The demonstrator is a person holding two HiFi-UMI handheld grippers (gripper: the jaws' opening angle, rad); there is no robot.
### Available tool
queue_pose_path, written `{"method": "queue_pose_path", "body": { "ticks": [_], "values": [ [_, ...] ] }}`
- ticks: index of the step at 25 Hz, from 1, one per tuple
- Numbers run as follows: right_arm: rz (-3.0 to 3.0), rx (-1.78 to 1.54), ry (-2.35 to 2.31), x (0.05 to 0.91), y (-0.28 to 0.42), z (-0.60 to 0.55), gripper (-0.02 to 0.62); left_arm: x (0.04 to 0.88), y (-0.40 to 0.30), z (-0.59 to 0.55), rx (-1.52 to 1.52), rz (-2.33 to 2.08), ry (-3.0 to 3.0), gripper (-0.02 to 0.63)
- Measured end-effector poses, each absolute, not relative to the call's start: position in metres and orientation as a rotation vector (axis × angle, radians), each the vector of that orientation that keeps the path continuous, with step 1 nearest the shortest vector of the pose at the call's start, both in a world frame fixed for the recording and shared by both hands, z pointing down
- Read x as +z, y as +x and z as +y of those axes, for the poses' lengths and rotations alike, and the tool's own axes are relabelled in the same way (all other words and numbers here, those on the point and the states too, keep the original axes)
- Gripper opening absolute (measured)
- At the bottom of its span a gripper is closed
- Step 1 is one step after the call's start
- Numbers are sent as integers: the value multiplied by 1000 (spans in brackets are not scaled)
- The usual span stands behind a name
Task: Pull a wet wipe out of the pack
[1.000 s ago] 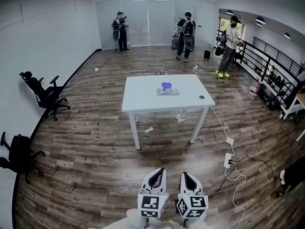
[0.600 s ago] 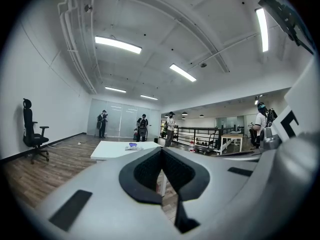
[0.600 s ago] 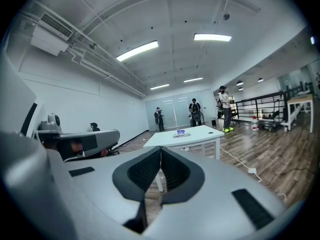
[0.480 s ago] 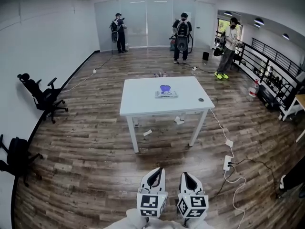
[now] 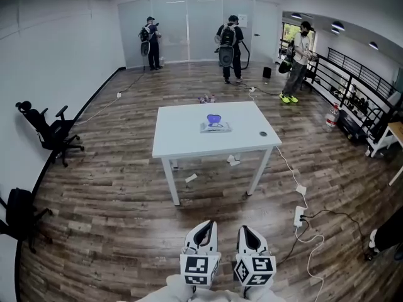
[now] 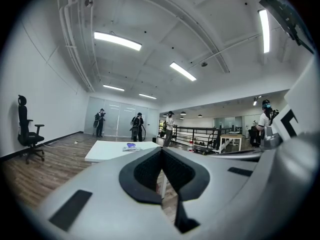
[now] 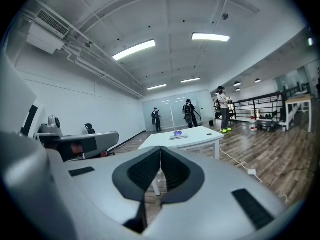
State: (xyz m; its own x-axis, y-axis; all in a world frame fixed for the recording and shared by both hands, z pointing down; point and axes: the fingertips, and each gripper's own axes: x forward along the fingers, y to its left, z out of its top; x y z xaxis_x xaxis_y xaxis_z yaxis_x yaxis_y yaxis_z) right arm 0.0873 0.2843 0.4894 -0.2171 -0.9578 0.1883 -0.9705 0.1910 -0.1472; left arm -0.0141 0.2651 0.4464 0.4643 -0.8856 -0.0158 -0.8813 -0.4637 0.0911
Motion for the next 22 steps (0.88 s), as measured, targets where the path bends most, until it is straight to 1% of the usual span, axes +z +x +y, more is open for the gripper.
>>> {"method": "queue_pose_path", "body": {
  "ticks": [22],
  "values": [
    [-2386,422,1924,492,79,175,9,449,-22,160,-60,-1579,2612,0]
  ]
}}
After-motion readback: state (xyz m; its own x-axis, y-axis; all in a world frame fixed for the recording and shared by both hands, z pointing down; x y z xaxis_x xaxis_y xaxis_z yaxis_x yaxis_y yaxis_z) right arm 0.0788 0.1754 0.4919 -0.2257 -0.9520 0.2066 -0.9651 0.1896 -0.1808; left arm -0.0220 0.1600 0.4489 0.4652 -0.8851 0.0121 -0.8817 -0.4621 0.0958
